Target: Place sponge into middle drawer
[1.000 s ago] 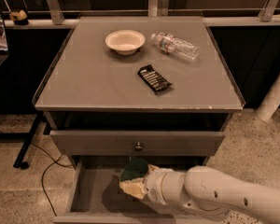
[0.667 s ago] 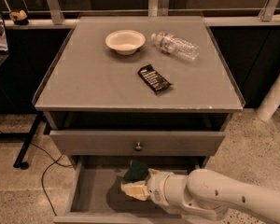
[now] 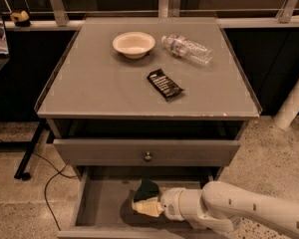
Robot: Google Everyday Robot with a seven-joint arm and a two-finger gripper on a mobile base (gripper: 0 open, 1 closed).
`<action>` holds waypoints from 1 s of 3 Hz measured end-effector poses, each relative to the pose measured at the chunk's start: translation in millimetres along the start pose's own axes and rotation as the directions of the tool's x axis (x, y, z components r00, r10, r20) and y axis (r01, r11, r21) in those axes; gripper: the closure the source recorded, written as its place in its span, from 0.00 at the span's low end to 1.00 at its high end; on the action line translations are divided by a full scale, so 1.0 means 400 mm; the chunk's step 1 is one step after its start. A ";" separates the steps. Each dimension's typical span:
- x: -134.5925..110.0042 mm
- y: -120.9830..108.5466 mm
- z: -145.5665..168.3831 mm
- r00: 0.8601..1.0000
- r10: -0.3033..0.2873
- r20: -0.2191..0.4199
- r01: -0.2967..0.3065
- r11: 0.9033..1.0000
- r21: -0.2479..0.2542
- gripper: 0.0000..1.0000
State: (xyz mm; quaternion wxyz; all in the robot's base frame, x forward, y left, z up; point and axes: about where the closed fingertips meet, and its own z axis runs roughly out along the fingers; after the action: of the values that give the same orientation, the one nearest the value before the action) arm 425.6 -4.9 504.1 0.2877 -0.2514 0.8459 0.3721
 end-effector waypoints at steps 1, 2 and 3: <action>0.024 -0.028 0.027 1.000 0.024 -0.010 -0.024 1.000 -0.020 1.00; 0.051 -0.048 0.053 0.998 0.052 -0.039 -0.053 0.998 -0.016 1.00; 0.077 -0.061 0.072 0.995 0.082 -0.065 -0.082 0.997 -0.003 1.00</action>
Offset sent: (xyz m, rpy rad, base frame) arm 0.0060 -0.0010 -0.0549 -0.0147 0.1115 -0.0107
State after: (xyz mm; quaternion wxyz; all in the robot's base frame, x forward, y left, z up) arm 428.1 -3.7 455.2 0.2438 -0.2292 0.8633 0.3778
